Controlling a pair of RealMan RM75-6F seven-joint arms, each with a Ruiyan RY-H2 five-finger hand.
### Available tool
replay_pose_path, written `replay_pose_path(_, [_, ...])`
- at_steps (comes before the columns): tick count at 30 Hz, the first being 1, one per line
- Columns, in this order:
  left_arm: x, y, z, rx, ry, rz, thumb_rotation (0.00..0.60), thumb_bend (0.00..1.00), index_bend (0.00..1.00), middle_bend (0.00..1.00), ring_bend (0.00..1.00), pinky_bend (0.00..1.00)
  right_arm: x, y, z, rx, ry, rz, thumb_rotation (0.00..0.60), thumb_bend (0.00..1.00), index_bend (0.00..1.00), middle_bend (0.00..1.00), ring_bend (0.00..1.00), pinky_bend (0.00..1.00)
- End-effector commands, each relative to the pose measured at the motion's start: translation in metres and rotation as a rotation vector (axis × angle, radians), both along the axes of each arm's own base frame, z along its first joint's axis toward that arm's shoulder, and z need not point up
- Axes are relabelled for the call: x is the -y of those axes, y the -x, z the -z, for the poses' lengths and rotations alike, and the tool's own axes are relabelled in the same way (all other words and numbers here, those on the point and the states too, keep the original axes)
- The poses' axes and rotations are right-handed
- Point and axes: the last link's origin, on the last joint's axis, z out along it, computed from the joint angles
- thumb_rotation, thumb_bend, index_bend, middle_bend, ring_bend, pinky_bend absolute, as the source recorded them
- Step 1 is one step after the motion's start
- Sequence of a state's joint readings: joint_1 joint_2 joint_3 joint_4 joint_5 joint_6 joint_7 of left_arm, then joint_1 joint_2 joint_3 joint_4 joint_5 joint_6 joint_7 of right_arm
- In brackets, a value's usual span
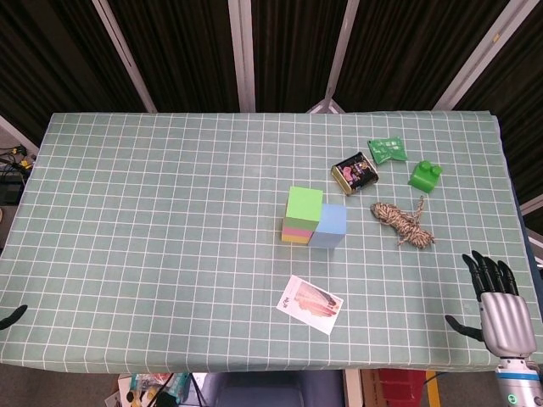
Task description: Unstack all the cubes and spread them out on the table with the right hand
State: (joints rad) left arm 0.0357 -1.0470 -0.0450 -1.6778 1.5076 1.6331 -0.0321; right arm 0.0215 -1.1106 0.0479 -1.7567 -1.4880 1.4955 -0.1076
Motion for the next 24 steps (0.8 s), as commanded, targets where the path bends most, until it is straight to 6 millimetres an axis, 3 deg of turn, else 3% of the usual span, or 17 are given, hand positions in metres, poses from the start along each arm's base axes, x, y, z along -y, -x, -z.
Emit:
replay_pose_path(1, [0.001,-0.001,0.005,-0.017,0.020,0.009,0.600,0.17,0.15,0.00,0.00,0.00,0.001,0.000,-0.002,0.015,0.012,-0.005,0.600,0.09,0.01,0.06,0.05,0.01])
replay_pose_path(8, [0.000,-0.002,0.013,-0.043,0.046,0.002,0.600,0.17,0.15,0.00,0.00,0.00,0.006,-0.009,-0.001,0.061,0.041,-0.084,0.600,0.09,0.01,0.06,0.05,0.00])
replay_pose_path(12, [0.000,-0.005,0.019,-0.054,0.064,0.005,0.600,0.17,0.15,0.00,0.00,0.00,0.014,-0.020,0.005,0.198,0.023,-0.197,0.600,0.09,0.01,0.06,0.06,0.00])
replay_pose_path(17, [-0.001,-0.006,0.022,-0.059,0.059,-0.001,0.600,0.17,0.15,0.00,0.00,0.00,0.040,-0.033,0.017,0.372,-0.103,-0.216,0.600,0.09,0.01,0.06,0.06,0.00])
replay_pose_path(24, [-0.001,-0.006,0.022,-0.060,0.061,-0.015,0.600,0.17,0.15,0.00,0.00,0.00,0.074,-0.054,0.044,0.590,-0.196,-0.094,0.600,0.09,0.02,0.06,0.06,0.00])
